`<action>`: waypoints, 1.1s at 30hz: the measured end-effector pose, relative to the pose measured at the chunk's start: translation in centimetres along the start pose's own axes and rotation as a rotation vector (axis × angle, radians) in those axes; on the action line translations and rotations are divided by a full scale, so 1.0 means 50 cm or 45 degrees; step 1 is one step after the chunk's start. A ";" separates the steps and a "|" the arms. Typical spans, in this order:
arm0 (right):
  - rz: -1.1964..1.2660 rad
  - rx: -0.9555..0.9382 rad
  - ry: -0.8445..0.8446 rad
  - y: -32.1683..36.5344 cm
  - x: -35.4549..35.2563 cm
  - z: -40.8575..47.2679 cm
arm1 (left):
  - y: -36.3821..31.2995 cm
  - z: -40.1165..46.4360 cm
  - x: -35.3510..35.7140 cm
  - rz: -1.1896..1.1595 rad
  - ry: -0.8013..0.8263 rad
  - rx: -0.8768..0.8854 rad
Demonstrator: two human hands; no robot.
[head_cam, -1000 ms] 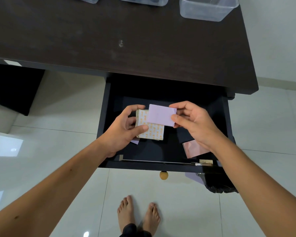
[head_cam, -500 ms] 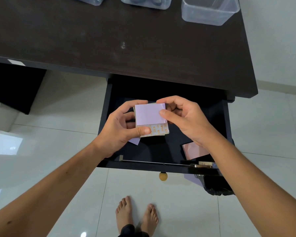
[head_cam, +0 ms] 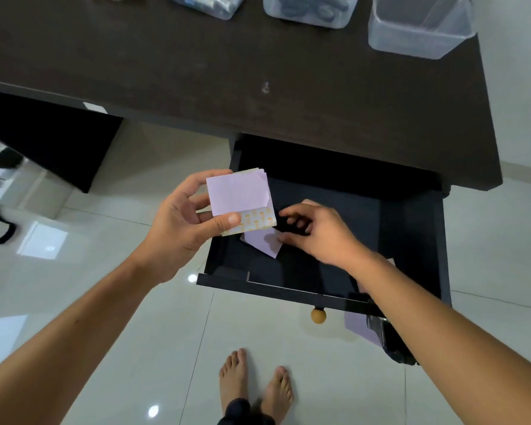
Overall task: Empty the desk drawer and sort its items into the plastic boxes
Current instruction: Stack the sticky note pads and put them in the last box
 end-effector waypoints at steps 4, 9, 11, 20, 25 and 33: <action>-0.370 -0.017 0.164 0.008 0.045 0.011 | 0.005 0.004 -0.004 -0.012 -0.029 0.021; -0.339 -0.060 0.167 0.008 0.053 0.012 | 0.019 0.005 -0.003 -0.016 -0.051 0.009; -0.282 -0.040 0.177 0.001 0.045 0.008 | 0.021 0.005 -0.004 -0.024 -0.062 0.010; 0.113 0.052 0.218 -0.035 -0.004 -0.033 | 0.021 0.010 0.002 0.008 -0.065 0.005; 0.508 0.125 0.093 -0.051 -0.085 -0.088 | 0.019 0.026 0.040 0.021 -0.001 0.009; 0.942 -0.011 -0.223 -0.030 -0.259 -0.175 | 0.034 0.066 0.116 0.041 0.134 0.004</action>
Point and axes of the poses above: each hand's wrist, its own z-axis towards the middle knuckle, its own x-axis out of the palm, y = z × x, the point moved 7 cm from there along z, towards the middle knuckle, and after that the axes turned 3 degrees about y, right-handed, at the moved point
